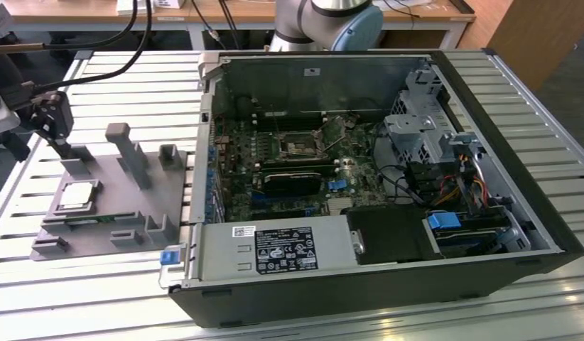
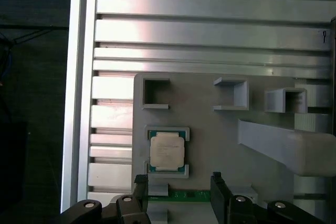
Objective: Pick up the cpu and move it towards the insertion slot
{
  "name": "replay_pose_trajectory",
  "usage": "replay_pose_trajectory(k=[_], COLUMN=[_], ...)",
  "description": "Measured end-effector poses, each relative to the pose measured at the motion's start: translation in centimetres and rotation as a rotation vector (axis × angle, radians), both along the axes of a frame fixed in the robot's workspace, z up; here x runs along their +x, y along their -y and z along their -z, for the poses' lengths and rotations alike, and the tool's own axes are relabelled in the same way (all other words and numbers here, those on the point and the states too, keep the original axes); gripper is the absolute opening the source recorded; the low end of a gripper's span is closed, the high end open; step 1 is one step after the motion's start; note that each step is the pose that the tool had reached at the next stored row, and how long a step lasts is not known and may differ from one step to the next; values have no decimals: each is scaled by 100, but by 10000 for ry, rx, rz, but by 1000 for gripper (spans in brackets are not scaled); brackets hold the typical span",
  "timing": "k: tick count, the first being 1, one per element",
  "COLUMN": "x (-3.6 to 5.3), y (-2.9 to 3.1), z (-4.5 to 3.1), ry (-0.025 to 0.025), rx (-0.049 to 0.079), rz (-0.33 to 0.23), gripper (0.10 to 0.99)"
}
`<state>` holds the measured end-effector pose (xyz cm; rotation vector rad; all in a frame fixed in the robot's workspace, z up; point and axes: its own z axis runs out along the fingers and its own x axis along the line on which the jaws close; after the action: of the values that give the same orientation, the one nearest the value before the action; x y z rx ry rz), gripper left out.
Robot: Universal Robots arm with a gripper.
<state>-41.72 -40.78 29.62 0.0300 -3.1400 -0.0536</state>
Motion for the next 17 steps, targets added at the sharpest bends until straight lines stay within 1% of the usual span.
replay_pose_trajectory(k=[17], x=[0], y=[0], z=[62], ry=[0], rx=[0], rz=[0], gripper=[588])
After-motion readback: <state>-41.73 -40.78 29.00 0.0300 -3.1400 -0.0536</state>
